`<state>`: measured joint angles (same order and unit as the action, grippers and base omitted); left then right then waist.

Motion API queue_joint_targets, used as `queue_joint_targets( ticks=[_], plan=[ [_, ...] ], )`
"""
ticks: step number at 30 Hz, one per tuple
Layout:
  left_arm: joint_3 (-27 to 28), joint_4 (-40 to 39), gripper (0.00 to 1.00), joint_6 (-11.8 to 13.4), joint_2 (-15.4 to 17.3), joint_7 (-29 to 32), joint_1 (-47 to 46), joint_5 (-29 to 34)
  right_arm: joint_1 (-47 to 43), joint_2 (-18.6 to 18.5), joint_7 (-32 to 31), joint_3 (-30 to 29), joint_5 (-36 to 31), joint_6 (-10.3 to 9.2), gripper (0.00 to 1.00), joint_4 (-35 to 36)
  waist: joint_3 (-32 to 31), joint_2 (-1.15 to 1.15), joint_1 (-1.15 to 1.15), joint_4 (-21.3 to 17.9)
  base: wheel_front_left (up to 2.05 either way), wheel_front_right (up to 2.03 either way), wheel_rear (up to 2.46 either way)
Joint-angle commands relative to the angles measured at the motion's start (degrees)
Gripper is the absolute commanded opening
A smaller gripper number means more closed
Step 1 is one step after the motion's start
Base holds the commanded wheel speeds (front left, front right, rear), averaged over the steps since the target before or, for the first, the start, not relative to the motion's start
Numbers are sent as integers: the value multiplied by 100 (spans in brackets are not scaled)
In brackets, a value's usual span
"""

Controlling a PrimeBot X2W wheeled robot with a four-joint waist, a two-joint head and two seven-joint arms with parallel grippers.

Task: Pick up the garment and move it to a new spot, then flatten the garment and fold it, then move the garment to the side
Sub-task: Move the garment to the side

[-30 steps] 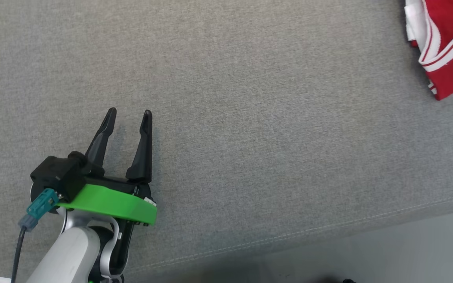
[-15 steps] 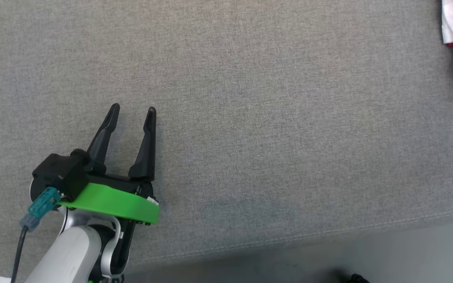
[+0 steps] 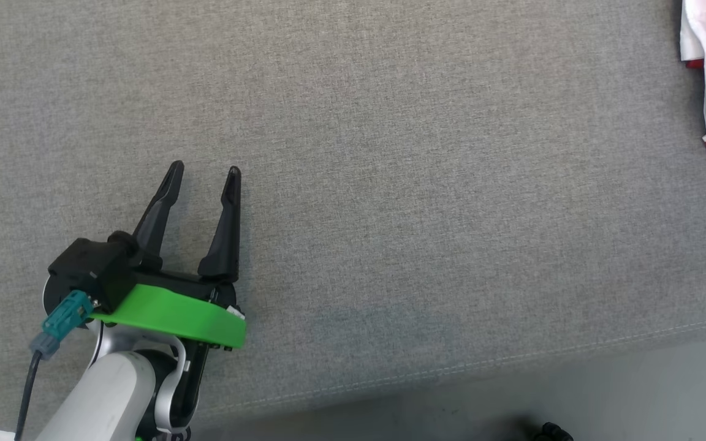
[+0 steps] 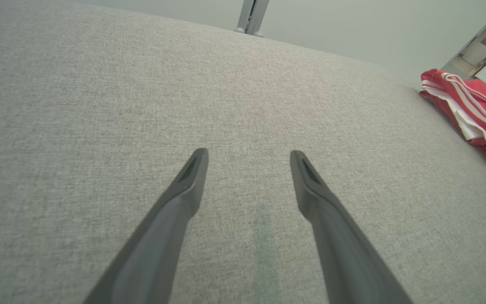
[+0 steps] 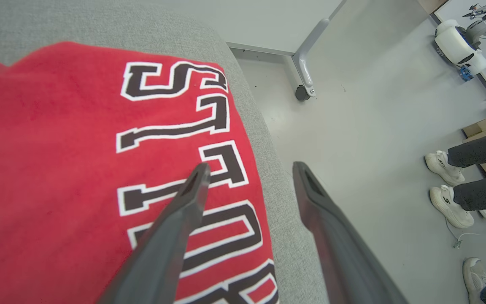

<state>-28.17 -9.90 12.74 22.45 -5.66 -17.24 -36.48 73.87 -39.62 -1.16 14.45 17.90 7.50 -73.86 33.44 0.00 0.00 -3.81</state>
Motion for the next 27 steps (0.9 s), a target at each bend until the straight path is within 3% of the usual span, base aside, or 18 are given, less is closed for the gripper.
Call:
queue_joint_targets(
  ticks=[1,11,21,27],
  plan=[
    [-8,-20,100,19,40,-3,-95,27,-121,-10,10,-38,-34,-3,100,-11,-8,0,0,-23,0,0,0],
    [0,91,100,-20,-5,-65,-37,-92,-48,344,282,-243,-12,-3,100,78,-310,0,0,-170,0,0,0],
    [147,625,100,-164,-269,-367,-20,-427,-461,804,261,354,472,-3,100,768,-1086,0,0,-211,0,0,0],
    [267,1233,100,-185,-473,-572,-15,-602,-1238,998,488,730,998,-3,100,1391,-1773,0,0,-91,0,0,0]
  ],
)
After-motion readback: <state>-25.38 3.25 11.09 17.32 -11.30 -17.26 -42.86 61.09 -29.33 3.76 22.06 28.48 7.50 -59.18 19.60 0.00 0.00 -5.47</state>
